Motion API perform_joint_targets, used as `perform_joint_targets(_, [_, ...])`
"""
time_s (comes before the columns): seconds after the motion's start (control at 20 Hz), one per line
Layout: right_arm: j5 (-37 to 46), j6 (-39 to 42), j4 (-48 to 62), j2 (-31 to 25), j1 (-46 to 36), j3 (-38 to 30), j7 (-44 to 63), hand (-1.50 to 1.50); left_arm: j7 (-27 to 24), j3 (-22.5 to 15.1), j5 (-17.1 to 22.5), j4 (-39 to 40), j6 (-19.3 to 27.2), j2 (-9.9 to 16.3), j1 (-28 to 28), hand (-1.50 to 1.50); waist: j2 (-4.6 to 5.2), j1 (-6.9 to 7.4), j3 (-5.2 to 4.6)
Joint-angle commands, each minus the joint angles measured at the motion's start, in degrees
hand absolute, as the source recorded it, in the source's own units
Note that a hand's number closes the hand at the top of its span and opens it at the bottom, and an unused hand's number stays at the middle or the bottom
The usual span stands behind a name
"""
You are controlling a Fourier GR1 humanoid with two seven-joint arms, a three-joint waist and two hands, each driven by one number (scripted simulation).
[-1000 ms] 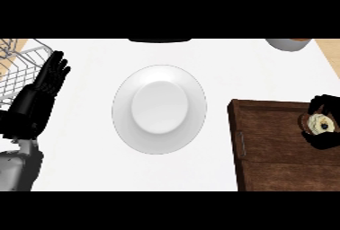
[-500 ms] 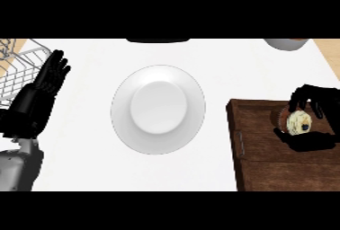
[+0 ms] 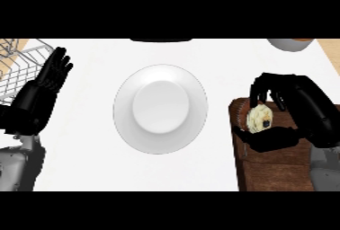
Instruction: Pick the cupcake from the tray and place it in the plate
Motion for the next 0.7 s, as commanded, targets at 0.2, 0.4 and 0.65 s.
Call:
perform_joint_targets(0.2, [6.15,-3.26,11.26,14.86,-13.48,9.72,10.29,1.50,4.62,0.76,1.16,-3.41,-1.30,0.52,-0.53,0.00,0.13,0.99,0.01])
perform_joint_targets(0.4, [6.27,-6.19,23.12,18.62,-19.26,6.89,6.45,1.50,-2.38,-0.58,-2.28,1.23,-0.31,-2.15,0.76,0.00,0.24,0.66,0.02])
perform_joint_targets(0.65, [6.09,-16.28,38.15,19.41,-28.16,12.43,9.60,1.50,-0.28,0.05,-1.49,-0.10,-0.99,-1.76,-0.57,0.00,0.32,1.22,0.02])
